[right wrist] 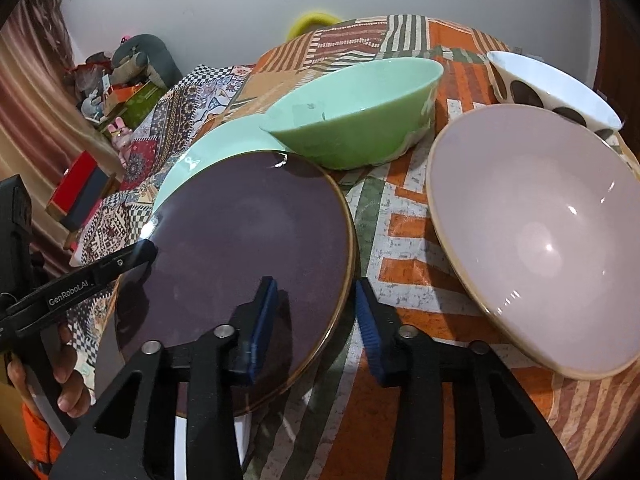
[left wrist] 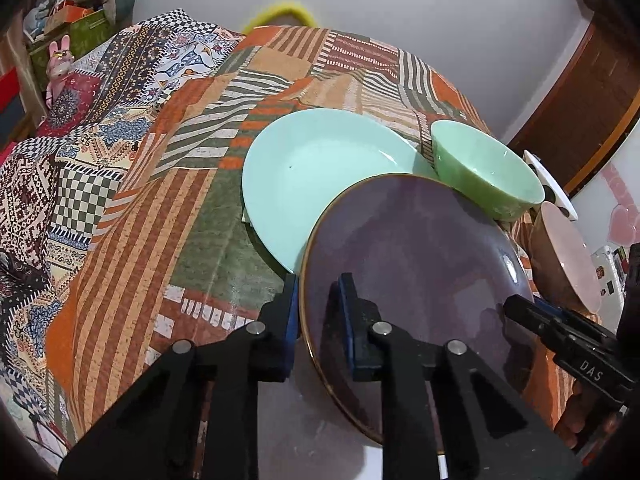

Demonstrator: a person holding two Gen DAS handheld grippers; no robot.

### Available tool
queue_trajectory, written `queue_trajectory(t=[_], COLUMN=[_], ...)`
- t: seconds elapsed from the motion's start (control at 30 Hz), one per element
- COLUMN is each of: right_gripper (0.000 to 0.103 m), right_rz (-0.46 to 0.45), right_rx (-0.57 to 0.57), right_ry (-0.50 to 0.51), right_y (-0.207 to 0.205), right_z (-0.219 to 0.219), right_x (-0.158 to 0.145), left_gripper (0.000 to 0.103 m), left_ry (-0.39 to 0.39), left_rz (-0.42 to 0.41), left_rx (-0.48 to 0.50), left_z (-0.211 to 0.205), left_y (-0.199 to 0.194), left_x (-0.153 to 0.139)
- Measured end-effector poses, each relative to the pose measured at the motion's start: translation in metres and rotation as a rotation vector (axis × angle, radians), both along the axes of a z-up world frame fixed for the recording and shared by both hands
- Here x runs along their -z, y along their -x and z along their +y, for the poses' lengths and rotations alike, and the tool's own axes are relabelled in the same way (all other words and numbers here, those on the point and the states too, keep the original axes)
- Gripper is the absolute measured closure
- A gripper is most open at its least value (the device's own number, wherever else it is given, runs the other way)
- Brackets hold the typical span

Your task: Organize plates and bowls

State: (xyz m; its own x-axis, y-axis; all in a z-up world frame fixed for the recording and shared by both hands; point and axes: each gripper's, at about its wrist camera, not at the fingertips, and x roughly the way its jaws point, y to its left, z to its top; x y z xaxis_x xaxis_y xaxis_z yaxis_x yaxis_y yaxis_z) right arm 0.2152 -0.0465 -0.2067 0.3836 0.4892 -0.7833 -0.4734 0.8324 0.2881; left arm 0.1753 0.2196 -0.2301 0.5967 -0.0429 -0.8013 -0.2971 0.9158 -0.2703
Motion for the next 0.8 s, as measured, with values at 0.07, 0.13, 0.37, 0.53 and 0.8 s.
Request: queue_trajectory(t=[0.07, 0.13, 0.37, 0.53, 0.8], right_gripper=[0.074, 0.076, 0.076, 0.076, 0.076], right_rz=[0.009, 0.016, 0.016, -0.003, -0.042], right_rx=[0.004, 0.007, -0.005, -0.022, -0.028], right_ry=[-0.007, -0.010, 0.003, 0.002, -0.008], right_y=[-0.001, -0.001, 0.004, 0.008, 0.019], right_z=[-0.002, -0.003, -0.006, -0.005, -0.010], right_x=[0.000, -0.001, -0.002, -0.010, -0.022], left_gripper=[0.085, 0.085, 0.085, 0.084, 0.084], left_ry=[0.004, 0.007, 0.004, 0.032, 0.000], left_rz=[0.008, 0.013, 0.031, 0.038, 0.005], left_rx=[-0.001, 0.004, 0.010, -0.005, -0.016], left_z=[0.000, 0.000, -0.008, -0.007, -0.020], left_y=[0.000, 0.001, 0.013, 0.021, 0.037], left_x=[0.000, -0.001, -0.002, -0.004, -0.026])
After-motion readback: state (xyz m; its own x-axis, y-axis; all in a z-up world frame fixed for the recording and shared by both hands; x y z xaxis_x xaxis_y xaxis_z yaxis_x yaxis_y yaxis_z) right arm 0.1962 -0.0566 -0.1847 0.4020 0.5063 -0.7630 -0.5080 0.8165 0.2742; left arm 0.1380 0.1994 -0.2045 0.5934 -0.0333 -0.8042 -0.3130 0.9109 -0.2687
